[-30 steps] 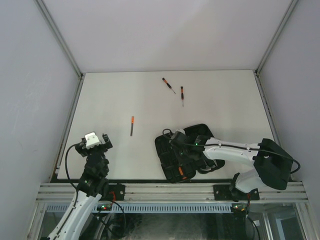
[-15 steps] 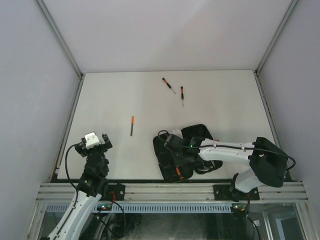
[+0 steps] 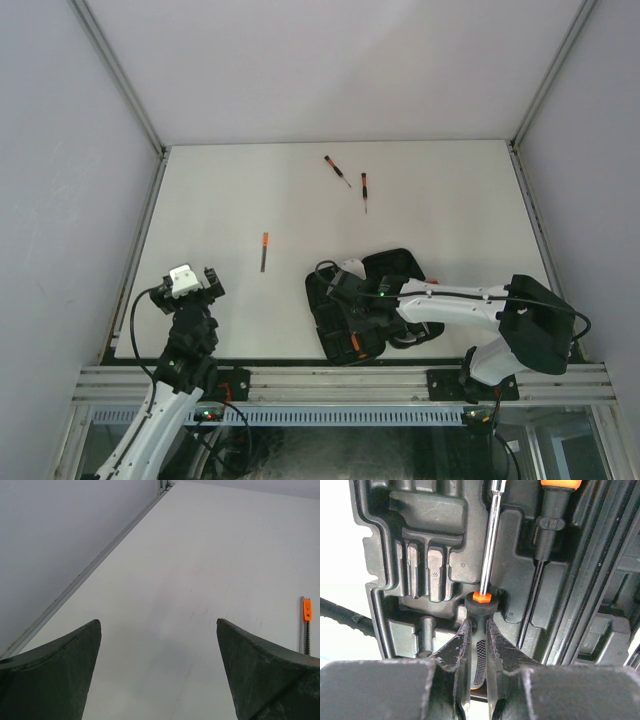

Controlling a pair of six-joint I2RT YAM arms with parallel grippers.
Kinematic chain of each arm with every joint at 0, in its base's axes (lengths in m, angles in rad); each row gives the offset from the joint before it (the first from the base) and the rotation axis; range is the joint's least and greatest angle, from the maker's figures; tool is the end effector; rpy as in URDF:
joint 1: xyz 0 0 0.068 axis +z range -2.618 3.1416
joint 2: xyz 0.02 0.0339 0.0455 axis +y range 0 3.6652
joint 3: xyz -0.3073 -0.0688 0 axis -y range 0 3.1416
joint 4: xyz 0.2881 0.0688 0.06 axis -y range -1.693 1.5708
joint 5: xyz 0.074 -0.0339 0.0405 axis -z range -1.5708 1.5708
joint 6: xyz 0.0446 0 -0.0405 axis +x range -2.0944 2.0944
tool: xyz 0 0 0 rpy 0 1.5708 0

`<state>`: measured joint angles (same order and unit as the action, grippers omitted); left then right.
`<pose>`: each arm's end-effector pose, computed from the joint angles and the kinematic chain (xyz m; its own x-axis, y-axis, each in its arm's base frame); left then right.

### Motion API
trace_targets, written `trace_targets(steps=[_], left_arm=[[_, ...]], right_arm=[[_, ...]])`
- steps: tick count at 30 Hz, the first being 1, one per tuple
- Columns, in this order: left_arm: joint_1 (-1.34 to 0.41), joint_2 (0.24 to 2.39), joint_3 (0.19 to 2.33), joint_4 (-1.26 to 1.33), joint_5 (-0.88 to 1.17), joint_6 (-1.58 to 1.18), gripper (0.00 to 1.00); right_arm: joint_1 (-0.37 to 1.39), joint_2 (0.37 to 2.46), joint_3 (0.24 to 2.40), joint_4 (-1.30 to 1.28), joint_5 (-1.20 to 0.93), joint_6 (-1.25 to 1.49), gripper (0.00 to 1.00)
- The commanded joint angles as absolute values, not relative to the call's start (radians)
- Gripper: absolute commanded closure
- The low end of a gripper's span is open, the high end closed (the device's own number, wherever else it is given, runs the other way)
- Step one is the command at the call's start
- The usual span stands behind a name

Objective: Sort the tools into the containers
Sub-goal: Adjust the screwdriver in the storage box.

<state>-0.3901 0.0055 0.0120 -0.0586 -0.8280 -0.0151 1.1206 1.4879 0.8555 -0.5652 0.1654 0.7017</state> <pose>0.1091 -0.0093 0.1716 -0.0418 0.0061 -0.9991 -0.4238 0.9055 0.0233 0.1395 0.2718 0.1880 -0.8659 -0.3284 -0.3774 -0.3968 0.9103 0.1183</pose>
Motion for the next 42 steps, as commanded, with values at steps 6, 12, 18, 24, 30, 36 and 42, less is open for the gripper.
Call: trace_targets(steps=[6,12,18,24,30,36,42], left_arm=[[-0.385,-0.139,-0.061,-0.041,-0.835,-0.009,0.0],[-0.385,-0.139,-0.061,-0.041,-0.834,-0.009,0.0],[-0.384,-0.139,-0.061,-0.041,-0.834,-0.009,0.0],[-0.385,-0.139,-0.061,-0.042,-0.834,-0.009,0.0],[-0.385,-0.14,-0.061,-0.042,-0.834,-0.009,0.0],[-0.385,-0.139,-0.061,-0.041,-0.835,-0.009,0.0],[-0.385,-0.139,-0.062,-0.041,-0.834,-0.009,0.0]], right_arm=[[1.146,1.557,0.796,-0.58,0.121,0.736,1.0],[1.147,1.557,0.797,-0.579,0.121,0.739,1.0],[1.149,1.553,0.798,-0.58,0.121,0.739,1.0],[1.149,1.577,0.797,-0.57,0.112,0.742,1.0],[1.15,1.626,0.791,-0.569,0.107,0.751,1.0],[1.15,1.681,0.767,-0.571,0.094,0.772,1.0],[1.15,1.72,0.743,-0.618,0.119,0.804,1.0]])
